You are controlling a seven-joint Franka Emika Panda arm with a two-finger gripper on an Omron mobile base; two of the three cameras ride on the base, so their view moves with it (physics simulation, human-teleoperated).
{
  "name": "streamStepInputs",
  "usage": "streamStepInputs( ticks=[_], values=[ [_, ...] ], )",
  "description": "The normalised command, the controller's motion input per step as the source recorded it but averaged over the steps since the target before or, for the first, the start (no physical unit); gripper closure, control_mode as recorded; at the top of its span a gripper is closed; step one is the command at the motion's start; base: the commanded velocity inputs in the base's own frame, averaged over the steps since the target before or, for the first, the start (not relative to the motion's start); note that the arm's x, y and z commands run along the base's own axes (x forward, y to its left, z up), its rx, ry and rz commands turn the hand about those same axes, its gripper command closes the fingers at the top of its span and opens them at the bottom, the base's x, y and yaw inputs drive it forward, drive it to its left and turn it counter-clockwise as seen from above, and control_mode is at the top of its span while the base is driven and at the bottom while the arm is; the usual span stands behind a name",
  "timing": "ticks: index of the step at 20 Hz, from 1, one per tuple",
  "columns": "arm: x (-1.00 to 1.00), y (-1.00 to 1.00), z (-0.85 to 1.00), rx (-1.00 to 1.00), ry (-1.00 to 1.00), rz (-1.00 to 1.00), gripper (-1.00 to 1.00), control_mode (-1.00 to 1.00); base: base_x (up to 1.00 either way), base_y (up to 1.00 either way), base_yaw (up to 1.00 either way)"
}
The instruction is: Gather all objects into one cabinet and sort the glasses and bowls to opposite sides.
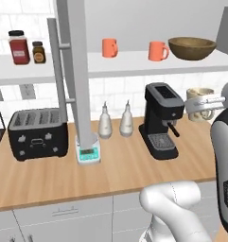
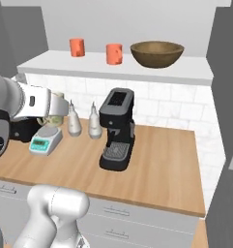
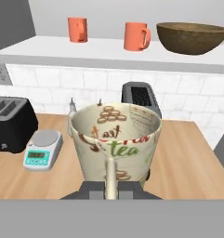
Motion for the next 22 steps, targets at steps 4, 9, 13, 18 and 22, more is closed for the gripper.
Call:
streamStepInputs(
  ticks=[4, 9, 13, 18, 22],
  values=[
    [0.0, 0.0, 0.0, 0.0, 0.0, 0.0, 1.0, 1.0, 0.13, 0.03, -0.16],
    [0.0, 0.0, 0.0, 0.0, 0.0, 0.0, 1.0, 1.0, 0.03, 0.02, -0.1],
    [0.05, 0.0, 0.0, 0.0, 0.0, 0.0, 1.0, -1.0, 0.09, 0.0, 0.0],
    [0.0, 0.08, 0.35, 0.02, -0.13, 0.1, 1.0, -1.0, 0.0, 0.0, 0.0],
    [0.04, 0.38, 0.45, 0.02, -0.11, 0.14, 1.0, -1.0, 0.0, 0.0, 0.0]
  ],
)
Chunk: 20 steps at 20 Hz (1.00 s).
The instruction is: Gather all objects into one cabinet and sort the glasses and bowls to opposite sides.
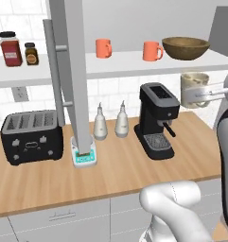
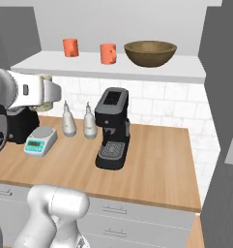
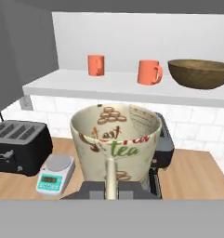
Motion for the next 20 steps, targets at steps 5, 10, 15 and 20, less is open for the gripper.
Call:
streamStepInputs(
  ticks=[5, 10, 15, 20],
  values=[
    [0.18, 0.59, 0.36, 0.01, -0.02, 0.21, 1.0, -1.0, 0.0, 0.0, 0.0],
    [0.34, 0.56, 0.11, 0.02, 0.0, 0.19, 1.0, -1.0, 0.0, 0.0, 0.0],
    [0.47, 0.29, 0.0, 0.01, -0.02, 0.07, 1.0, -1.0, 0.0, 0.0, 0.0],
    [0.13, 0.01, 0.02, 0.01, -0.15, 0.01, 1.0, -1.0, 0.0, 0.0, 0.0]
  ],
)
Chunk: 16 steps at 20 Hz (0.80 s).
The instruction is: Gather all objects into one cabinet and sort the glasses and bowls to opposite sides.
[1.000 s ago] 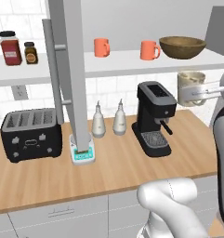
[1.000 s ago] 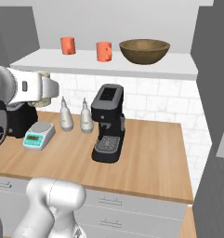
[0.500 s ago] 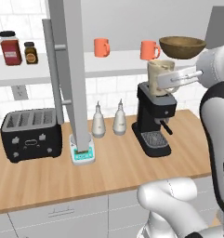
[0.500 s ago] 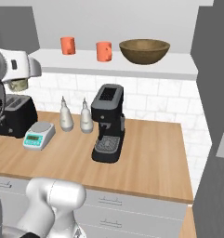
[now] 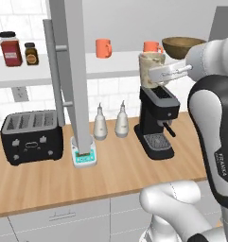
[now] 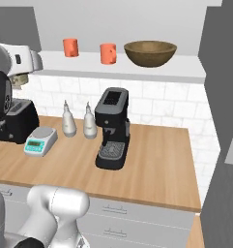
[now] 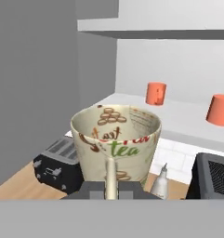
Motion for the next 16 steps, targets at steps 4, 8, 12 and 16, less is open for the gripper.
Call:
streamStepInputs(
  ticks=[4, 8, 12, 16],
  values=[
    [0.2, 0.16, 0.0, 0.0, -0.11, 0.0, 1.0, -1.0, 0.0, 0.0, 0.0],
    [0.65, 0.21, 0.02, 0.01, -0.01, 0.0, 1.0, -1.0, 0.0, 0.0, 0.0],
    [0.73, 0.34, 0.05, 0.0, 0.0, 0.0, 1.0, -1.0, 0.0, 0.0, 0.0],
    [0.67, 0.44, 0.01, 0.0, 0.02, 0.0, 1.0, -1.0, 0.0, 0.0, 0.0]
  ],
)
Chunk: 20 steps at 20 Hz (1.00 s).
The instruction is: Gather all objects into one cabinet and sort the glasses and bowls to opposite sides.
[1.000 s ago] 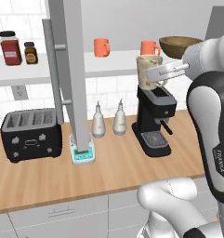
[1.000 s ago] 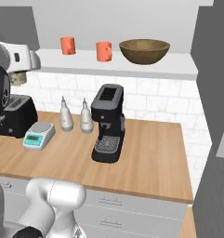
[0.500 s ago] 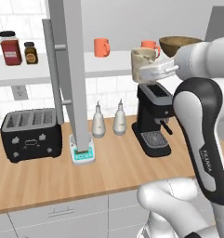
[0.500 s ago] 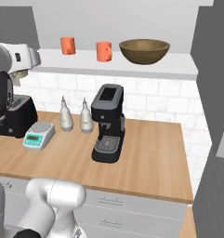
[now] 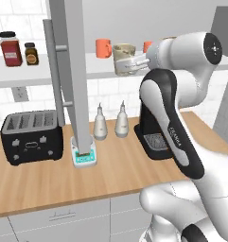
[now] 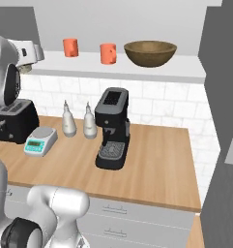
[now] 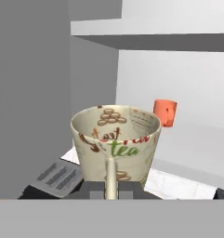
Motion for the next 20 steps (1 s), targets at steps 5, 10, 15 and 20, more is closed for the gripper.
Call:
streamStepInputs(
  ticks=[5, 10, 15, 20],
  values=[
    [0.53, 0.34, 0.0, 0.0, 0.0, 0.0, 1.0, -1.0, 0.0, 0.0, 0.0],
    [0.51, 0.21, 0.0, 0.01, 0.0, 0.0, 1.0, -1.0, 0.0, 0.0, 0.0],
    [0.56, 0.08, 0.0, 0.04, 0.0, 0.0, 1.0, -1.0, 0.0, 0.0, 0.0],
    [0.58, 0.01, -0.01, 0.04, 0.01, 0.0, 1.0, -1.0, 0.0, 0.0, 0.0]
  ],
)
